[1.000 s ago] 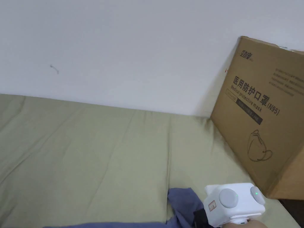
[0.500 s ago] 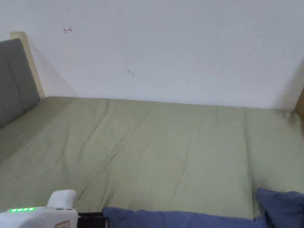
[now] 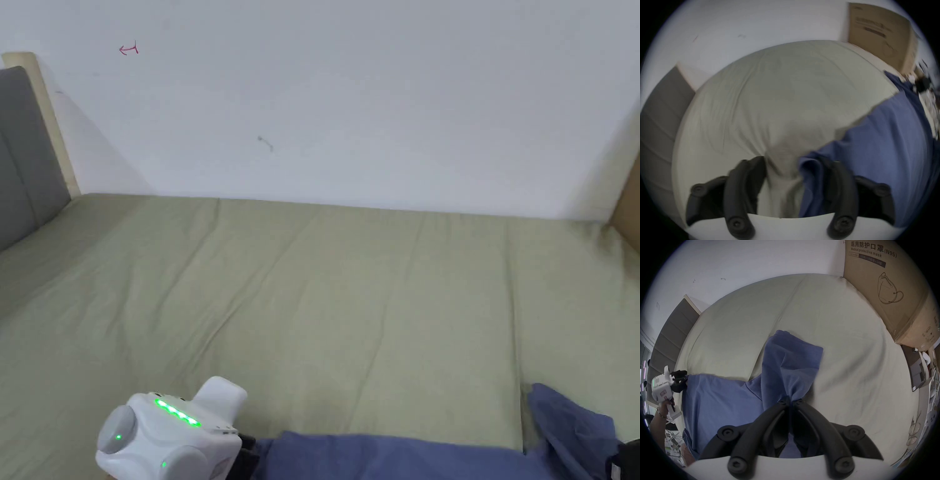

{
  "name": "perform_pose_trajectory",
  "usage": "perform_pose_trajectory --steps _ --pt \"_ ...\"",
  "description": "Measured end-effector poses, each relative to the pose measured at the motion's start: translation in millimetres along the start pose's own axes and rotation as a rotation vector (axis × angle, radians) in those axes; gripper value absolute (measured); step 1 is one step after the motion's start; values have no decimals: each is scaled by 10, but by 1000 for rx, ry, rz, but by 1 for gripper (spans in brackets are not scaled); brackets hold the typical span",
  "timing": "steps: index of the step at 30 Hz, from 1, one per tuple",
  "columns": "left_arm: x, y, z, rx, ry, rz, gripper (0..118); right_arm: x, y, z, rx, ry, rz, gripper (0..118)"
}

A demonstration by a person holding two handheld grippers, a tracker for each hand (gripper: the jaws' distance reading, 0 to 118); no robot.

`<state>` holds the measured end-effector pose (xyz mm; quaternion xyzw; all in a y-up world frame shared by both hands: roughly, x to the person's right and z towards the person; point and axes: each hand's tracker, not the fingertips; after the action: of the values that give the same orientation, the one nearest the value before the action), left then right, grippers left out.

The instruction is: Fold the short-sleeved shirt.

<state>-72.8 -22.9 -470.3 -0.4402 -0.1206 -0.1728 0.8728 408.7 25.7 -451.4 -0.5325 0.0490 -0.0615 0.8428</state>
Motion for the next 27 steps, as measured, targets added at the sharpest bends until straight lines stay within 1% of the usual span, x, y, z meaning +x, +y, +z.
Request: perform_pose_trajectory --steps 1,2,3,4,5,6,9,11,14,17,19,22,27 --pt "8 11 16 -4 -5 34 34 -14 -18 18 3 6 -11 3" --pt "-7 38 48 -1 -24 59 7 -23 -33 65 10 12 -19 3" --pt "-20 65 94 7 -8 93 1 -43 -53 134 25 13 -22 3" --pt "-115 63 191 25 5 132 1 -60 -69 216 43 7 -21 3" --pt "-168 64 288 40 -39 173 1 -71 -83 313 61 4 -20 3" --pt "-203 71 406 55 -37 190 0 -57 -91 437 81 10 -19 3" --pt "-341 114 851 113 -38 190 0 -46 -123 888 158 -13 -2 3" --pt "-405 170 1232 179 -28 193 0 7 -139 1247 209 -18 -21 3" --pt "-533 267 1839 264 -15 187 0 58 -206 1852 292 2 -70 3" --pt "-658 355 2449 355 -18 188 0 40 -306 2477 388 0 -87 3" --pt "-723 428 2869 418 4 191 0 0 -345 2893 450 31 -84 3" --pt "-798 537 3443 493 12 195 0 -117 -339 3425 521 24 -55 3" --pt "-982 764 4125 554 73 216 0 -292 -150 4085 610 4 -25 3"
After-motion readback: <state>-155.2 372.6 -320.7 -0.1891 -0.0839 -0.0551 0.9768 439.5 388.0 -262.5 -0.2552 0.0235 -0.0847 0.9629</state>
